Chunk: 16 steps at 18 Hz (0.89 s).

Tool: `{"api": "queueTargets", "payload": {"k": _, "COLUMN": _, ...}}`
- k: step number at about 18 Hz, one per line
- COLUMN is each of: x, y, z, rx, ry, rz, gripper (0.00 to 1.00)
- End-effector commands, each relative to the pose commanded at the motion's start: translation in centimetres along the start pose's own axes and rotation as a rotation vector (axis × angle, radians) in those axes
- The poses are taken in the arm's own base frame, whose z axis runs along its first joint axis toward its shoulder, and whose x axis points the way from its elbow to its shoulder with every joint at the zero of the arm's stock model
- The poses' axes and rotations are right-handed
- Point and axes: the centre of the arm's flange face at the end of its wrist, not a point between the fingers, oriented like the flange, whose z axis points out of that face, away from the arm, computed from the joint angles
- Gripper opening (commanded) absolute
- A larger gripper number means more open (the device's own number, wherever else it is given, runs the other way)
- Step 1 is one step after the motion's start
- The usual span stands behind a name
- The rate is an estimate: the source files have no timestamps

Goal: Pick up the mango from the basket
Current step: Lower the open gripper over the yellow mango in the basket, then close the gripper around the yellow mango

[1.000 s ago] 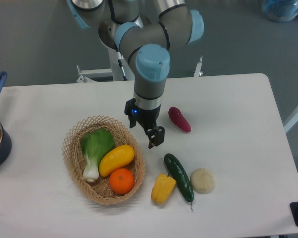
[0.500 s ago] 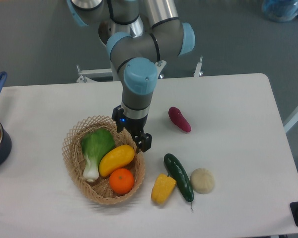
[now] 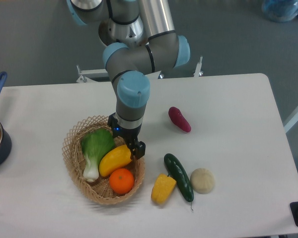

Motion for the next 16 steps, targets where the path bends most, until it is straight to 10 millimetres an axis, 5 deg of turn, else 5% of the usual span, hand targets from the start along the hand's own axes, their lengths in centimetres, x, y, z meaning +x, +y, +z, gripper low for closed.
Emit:
{"api": "queueTargets", "payload": {"k": 5, "x": -0.2, "y": -0.1, "z": 1.8, "rx": -0.007, "ry": 0.016, "rz": 0.007, "gripper": 1.00}}
{"api": "queueTargets", "payload": {"k": 16, "x": 0.5, "y": -0.3, "z": 2.6, "rx": -0.025, "ry": 0.027, "rz": 0.013, "gripper": 0.97}}
